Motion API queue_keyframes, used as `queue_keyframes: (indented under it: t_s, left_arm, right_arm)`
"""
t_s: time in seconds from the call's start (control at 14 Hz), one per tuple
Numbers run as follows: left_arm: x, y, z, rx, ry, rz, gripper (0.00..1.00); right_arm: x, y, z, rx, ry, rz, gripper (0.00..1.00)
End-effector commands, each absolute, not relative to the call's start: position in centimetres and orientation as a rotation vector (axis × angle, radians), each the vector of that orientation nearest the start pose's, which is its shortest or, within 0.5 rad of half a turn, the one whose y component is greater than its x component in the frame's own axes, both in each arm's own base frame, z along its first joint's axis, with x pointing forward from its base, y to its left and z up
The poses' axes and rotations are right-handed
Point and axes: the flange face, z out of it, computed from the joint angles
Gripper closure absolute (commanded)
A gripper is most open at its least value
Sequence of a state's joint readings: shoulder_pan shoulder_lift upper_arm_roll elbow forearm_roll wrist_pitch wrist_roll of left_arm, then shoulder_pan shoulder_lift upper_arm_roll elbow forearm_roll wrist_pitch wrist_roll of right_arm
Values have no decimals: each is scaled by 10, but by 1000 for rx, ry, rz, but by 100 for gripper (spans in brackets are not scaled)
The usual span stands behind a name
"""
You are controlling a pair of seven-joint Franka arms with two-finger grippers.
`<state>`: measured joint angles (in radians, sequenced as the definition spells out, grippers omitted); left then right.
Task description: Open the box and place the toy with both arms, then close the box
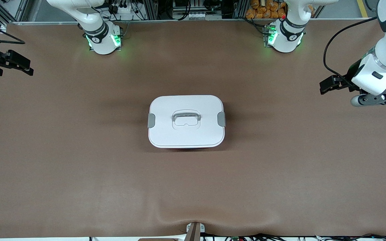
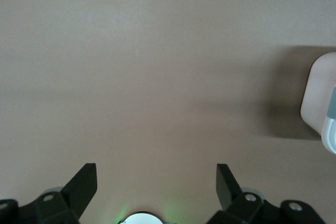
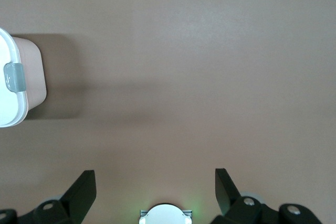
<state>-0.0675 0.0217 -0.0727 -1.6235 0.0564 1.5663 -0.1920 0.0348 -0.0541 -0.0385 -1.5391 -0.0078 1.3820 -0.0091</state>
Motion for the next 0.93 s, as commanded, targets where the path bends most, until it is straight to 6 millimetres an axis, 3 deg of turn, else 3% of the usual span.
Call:
queue_keyframes:
  t_s: [0.0, 0.14, 0.86]
  left_arm:
    - [547, -65, 595, -3057, 22, 119, 0]
    - [547, -61, 599, -3061, 101, 124, 0]
    - [552, -62, 622, -3079, 103, -23, 0]
  right_arm:
    - [511, -6, 656, -3147, -17, 160, 0]
    - [511, -5, 656, -3146, -17, 160, 0]
    - [511, -3, 655, -3145, -24, 162, 0]
